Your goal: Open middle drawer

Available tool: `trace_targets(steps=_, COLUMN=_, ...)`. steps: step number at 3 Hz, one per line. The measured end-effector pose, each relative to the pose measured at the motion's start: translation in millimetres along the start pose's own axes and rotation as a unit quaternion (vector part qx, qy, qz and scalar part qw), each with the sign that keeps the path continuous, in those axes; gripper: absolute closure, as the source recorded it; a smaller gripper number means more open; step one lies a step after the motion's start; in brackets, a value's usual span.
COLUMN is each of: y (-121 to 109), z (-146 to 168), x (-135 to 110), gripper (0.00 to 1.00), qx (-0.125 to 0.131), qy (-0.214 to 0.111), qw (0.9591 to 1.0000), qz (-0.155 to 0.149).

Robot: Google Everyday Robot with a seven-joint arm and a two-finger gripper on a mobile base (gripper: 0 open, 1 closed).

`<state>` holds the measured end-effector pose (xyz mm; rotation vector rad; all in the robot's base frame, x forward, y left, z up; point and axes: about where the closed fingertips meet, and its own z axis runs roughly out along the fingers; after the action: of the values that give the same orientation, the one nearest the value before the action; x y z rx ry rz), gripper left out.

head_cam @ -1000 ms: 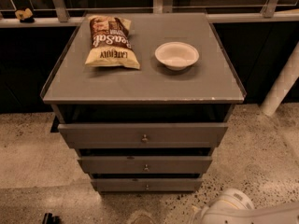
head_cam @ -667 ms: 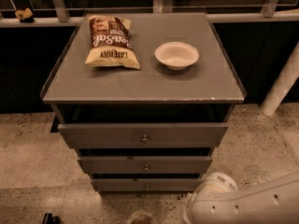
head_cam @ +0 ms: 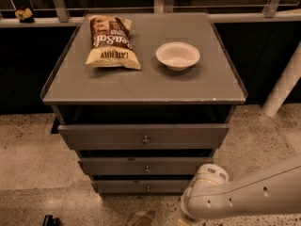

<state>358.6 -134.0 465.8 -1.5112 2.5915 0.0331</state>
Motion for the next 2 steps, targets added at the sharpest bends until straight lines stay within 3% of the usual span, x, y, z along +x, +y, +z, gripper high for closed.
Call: trace_targets(steps=2, y=-9, z=11, x=9, gripper=0.00, qx=-0.007, qy=-0.013, qw=0.9998, qz=0.013)
